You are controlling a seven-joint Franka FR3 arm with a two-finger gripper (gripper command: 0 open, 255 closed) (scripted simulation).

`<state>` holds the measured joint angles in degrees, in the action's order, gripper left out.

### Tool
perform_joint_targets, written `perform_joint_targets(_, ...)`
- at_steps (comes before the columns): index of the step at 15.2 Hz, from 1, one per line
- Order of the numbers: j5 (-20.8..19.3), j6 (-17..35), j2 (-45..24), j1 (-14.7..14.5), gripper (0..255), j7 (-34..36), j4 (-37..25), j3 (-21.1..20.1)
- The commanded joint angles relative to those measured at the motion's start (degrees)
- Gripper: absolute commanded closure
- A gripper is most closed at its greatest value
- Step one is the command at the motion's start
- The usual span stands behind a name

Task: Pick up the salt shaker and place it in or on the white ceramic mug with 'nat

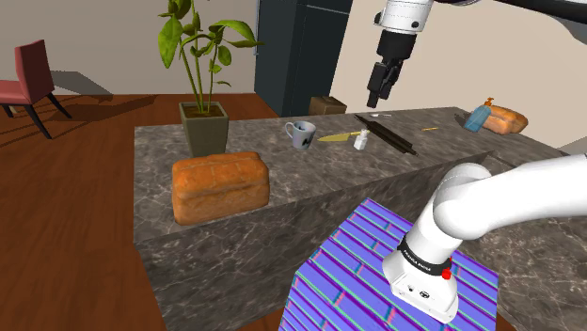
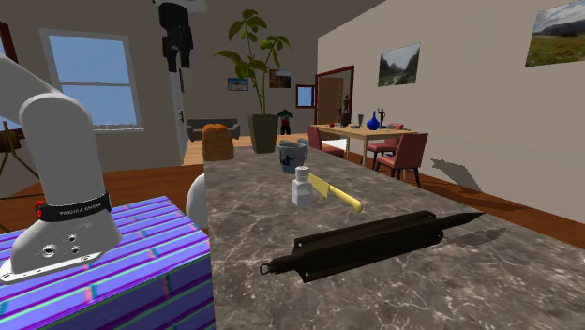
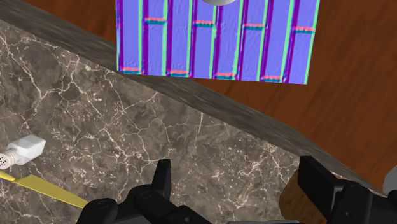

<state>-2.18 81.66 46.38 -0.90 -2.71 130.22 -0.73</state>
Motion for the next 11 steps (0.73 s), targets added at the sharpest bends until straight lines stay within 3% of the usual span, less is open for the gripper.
perform_joint_targets(1, 0.00, 0.00, 0.00, 0.00, 0, 0.00, 0.00, 0.00)
perform_joint_targets(11, -8.33, 13.89, -4.84, 3.81, 0, -9.19, 7.08, 10.04)
